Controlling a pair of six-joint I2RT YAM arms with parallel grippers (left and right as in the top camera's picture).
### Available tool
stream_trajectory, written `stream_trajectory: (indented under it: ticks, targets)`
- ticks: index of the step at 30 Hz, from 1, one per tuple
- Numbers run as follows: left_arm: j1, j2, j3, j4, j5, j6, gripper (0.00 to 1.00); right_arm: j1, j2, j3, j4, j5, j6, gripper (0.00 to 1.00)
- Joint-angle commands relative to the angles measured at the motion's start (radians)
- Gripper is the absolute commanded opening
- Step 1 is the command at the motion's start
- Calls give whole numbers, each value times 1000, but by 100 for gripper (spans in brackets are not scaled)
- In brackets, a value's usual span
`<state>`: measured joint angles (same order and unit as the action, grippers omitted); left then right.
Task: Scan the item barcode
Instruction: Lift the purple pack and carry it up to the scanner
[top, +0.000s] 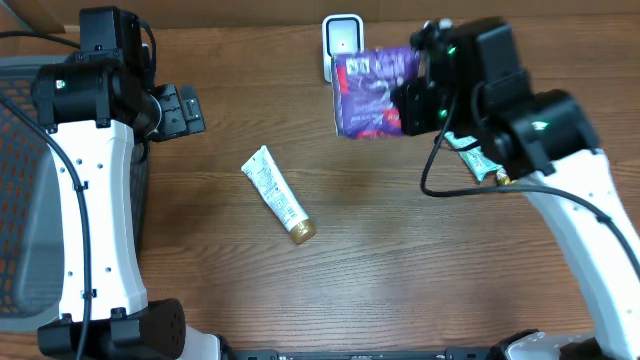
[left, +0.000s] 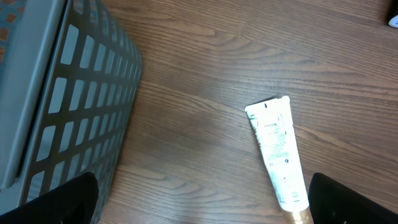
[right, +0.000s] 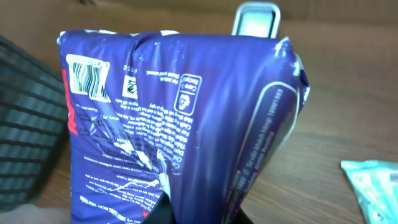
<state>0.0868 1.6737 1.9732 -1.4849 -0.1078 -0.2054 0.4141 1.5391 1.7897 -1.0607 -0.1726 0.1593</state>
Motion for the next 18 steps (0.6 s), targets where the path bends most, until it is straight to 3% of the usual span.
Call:
stream_trajectory:
  ticks: [1,9,18]
  targets:
    - [-2,0,-2,1,2,19,99,6,-21,65,-27,-73,-11,4]
    - [-2,0,-2,1,2,19,99,6,-17,63,-26,-111,-5,4]
    - [-2,0,-2,1,1,19,100,6,53,95,50,95,59,4]
